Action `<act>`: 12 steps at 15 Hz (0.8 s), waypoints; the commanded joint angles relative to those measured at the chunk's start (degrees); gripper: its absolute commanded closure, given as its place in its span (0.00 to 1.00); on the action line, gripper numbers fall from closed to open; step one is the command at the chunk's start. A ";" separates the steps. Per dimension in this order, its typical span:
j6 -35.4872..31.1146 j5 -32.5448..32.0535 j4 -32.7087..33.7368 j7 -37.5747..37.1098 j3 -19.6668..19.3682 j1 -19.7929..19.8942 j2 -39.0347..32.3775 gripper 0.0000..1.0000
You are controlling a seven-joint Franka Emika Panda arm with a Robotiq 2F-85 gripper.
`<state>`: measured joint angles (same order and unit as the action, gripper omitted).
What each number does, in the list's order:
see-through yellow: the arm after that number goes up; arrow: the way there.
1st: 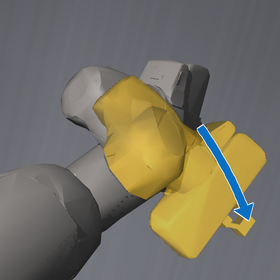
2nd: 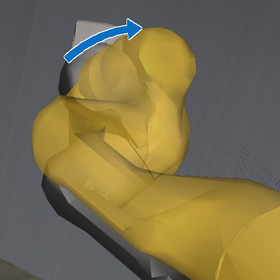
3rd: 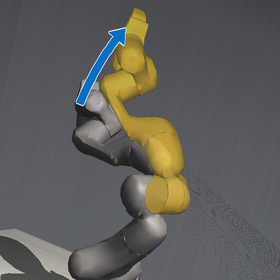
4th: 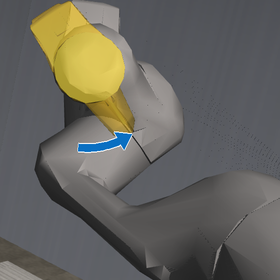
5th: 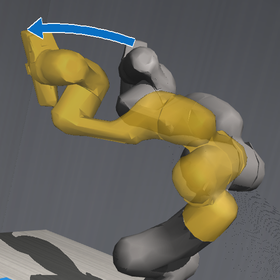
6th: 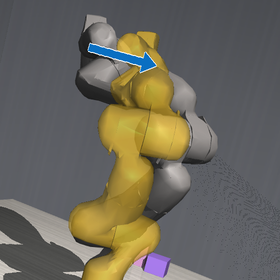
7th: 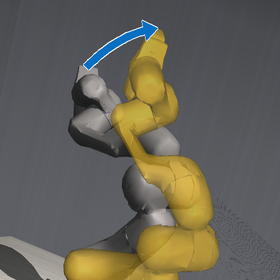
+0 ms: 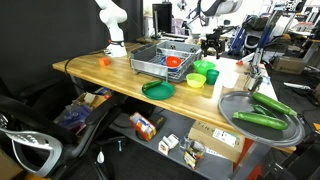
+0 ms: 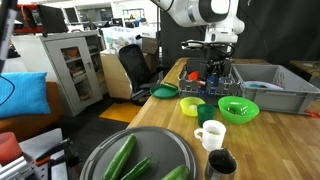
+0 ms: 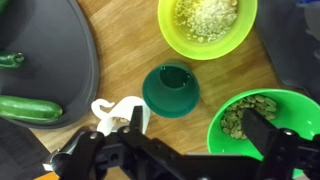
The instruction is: Move the green cup backwards
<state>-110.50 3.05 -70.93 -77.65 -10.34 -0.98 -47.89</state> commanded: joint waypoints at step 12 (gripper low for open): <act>-4.38 -1.83 -11.31 6.68 1.39 -0.36 7.22 0.00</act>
<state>-115.04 1.40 -82.41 -70.91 -9.21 -1.57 -40.64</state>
